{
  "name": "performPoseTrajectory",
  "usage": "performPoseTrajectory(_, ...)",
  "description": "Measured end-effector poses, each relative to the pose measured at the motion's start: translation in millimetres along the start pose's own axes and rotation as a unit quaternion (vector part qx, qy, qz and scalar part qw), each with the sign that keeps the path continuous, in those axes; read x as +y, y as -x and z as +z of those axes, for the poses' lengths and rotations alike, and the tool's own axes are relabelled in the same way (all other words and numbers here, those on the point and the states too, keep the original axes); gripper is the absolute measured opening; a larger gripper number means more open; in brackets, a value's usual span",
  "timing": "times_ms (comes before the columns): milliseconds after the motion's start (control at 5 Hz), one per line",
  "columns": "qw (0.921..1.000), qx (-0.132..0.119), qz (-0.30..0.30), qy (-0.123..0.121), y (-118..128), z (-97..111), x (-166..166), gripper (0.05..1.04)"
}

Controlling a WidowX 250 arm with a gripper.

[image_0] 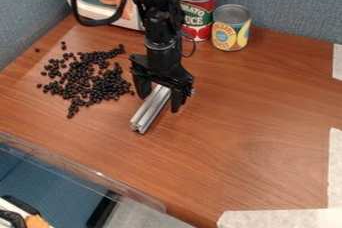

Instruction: Sweep into pile

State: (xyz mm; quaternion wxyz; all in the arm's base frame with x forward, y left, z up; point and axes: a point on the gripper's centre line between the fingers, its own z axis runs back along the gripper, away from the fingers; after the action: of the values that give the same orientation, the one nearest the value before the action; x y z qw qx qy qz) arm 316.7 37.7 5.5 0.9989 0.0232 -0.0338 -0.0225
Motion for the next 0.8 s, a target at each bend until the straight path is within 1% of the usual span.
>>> performPoseTrajectory(200,0.9999,0.012,-0.004,-0.003,0.8,-5.7,-0.9,0.962)
performPoseTrajectory(600,0.9998,0.012,-0.019,0.000,-1.4,-5.6,-1.4,0.393)
performPoseTrajectory(800,0.9997,0.015,-0.019,0.006,0.0,-5.6,-0.9,0.370)
